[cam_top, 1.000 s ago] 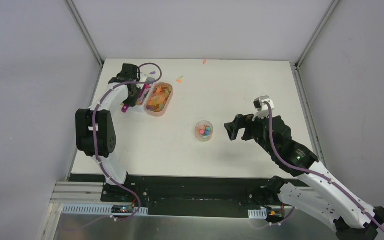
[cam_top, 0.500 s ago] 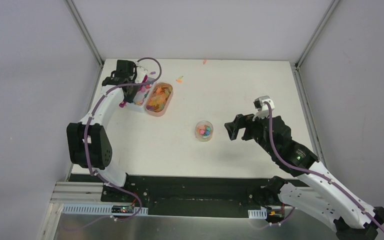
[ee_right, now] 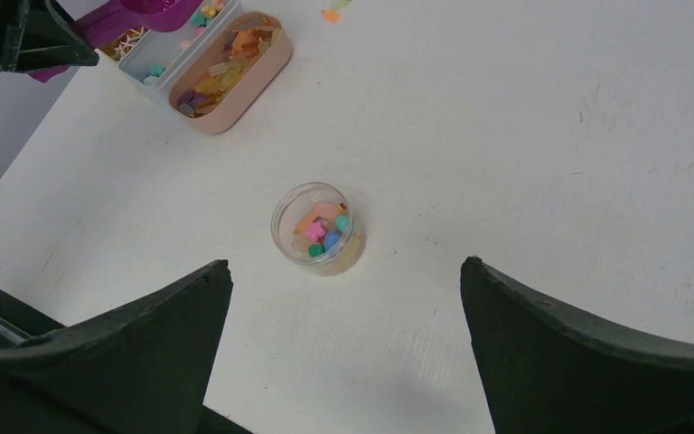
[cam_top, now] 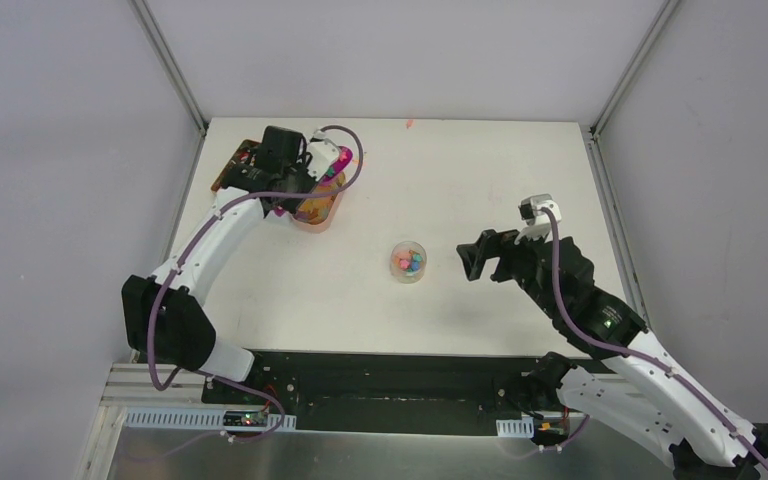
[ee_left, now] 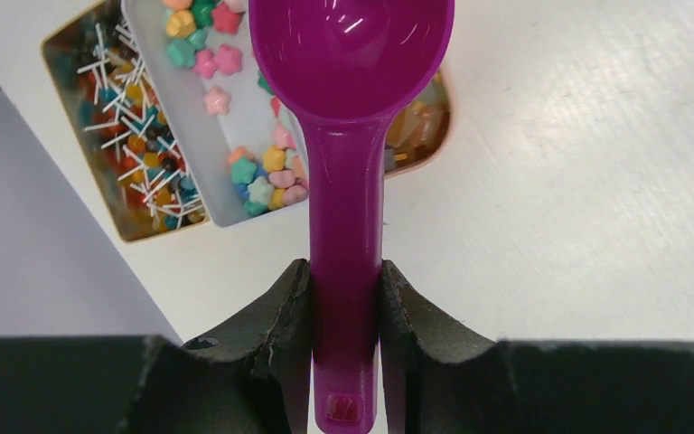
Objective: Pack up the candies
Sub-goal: Scoop the fake candies from the storage box, then place the fake candies in the packing bottle.
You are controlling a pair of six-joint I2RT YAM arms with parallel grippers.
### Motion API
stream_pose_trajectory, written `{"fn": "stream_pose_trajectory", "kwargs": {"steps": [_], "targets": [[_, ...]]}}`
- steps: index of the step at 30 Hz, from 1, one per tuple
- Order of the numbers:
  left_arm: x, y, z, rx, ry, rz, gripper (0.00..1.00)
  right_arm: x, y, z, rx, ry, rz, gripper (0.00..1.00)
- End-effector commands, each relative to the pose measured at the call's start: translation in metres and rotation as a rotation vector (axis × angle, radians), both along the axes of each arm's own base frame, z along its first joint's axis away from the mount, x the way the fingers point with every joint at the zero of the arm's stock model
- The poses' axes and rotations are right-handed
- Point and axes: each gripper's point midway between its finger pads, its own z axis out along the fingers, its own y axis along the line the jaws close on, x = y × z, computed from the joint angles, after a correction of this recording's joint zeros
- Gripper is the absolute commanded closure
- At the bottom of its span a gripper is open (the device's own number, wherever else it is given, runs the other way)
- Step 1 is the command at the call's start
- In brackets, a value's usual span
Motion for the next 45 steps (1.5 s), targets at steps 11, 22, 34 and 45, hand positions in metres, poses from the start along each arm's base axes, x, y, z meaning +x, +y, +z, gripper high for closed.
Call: {"fn": "stream_pose_trajectory", "kwargs": {"steps": [11, 22, 34, 45], "targets": [[-0.08, -0.063, 0.003, 0.141, 0.089, -0.299, 1.0, 0.0, -0.023, 0.012, -0.047, -0.057, -0.07, 0.0], [-0.12, -0.086, -0.005, 0.312, 0.175, -0.41, 1.0, 0.002, -0.031, 0.012, -0.072, -0.072, -0.098, 0.0], [-0.133, -0.1, 0.002, 0.551, 0.22, -0.433, 1.0, 0.0, -0.039, 0.011, -0.086, -0.079, -0.116, 0.0], [-0.133, -0.114, 0.005, 0.763, 0.183, -0.444, 1.0, 0.001, -0.039, 0.008, -0.101, -0.077, -0.118, 0.0]]}}
